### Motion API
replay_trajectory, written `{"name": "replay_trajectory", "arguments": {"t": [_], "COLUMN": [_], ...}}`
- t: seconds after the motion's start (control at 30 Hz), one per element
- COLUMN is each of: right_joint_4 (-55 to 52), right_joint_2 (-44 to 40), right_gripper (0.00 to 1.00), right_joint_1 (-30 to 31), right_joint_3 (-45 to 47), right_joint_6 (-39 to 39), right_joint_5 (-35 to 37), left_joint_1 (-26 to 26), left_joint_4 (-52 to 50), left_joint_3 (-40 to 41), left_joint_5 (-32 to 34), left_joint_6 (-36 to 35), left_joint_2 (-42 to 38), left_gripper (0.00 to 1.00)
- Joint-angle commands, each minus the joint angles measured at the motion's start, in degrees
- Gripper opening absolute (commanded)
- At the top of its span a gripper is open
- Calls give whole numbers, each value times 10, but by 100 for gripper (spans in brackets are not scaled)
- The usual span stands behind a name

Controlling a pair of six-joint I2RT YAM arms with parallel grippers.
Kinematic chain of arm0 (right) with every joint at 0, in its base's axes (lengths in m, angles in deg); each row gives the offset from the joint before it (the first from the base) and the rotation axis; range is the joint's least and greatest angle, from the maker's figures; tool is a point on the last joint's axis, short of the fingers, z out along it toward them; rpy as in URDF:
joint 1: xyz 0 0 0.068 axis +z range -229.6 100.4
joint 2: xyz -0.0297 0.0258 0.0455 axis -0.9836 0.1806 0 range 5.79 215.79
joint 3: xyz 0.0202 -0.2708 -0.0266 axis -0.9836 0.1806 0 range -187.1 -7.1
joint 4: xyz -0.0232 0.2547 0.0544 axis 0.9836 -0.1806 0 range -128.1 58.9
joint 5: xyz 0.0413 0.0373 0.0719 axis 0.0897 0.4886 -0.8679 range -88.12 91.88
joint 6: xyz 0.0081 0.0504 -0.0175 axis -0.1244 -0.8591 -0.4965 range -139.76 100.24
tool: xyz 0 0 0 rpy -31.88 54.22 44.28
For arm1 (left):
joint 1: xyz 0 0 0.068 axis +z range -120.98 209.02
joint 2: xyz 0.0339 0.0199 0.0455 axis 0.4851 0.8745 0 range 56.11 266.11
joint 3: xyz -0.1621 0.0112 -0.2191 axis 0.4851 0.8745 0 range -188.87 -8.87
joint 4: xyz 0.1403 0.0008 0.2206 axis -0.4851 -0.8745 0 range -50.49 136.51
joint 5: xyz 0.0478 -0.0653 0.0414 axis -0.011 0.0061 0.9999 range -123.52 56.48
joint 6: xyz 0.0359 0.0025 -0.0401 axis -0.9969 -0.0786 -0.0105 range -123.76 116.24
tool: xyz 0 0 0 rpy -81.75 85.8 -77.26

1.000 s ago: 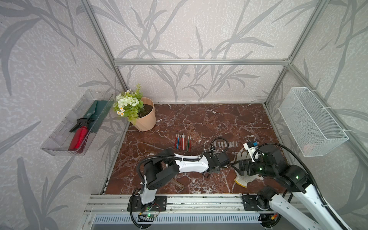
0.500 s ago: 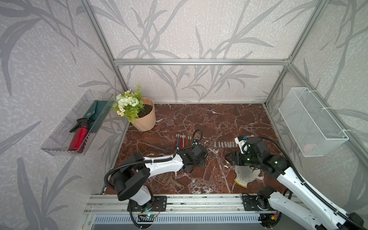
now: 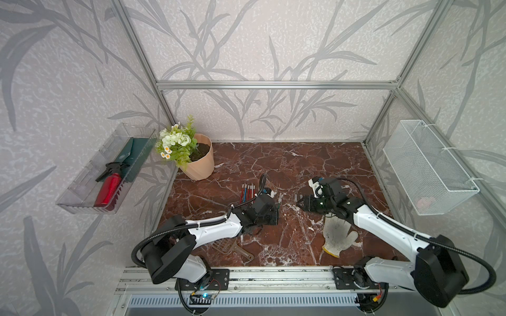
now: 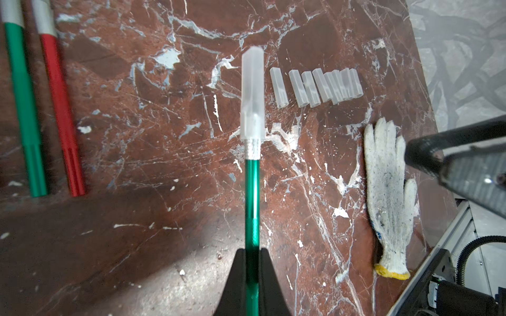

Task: Remove protective caps from carving knives
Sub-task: Pick up the carving knife from the center of the board, then remove the protective sleeve from the carving knife.

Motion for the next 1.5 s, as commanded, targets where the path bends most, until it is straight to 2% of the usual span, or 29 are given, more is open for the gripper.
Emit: {"name": "replay_trajectory", "arguments": {"t": [0.0,0.3,0.57,1.47], "right_joint_4": [39,-20,-25,-15], "right_joint_2": [29,128,185,281], "right_gripper": [44,35,32,28], "right_joint_1": [13,62,78,98], "right_joint_3": [-42,-142,-184,-240], "right_joint_6": [-4,-17,-19,-28], "right_joint_5": [6,96,104,111], "left_joint_1": [6,6,6,5], "left_joint_4": [25,-2,-18,-34], "left_joint_3": [8,-5,-5,-9], "left_joint_5": [-20,-7,9,24], "left_joint_6": [-11,-44,-54,-52], "left_joint_2": [-7,9,-1,-7], "left_gripper": [8,7,6,6]}}
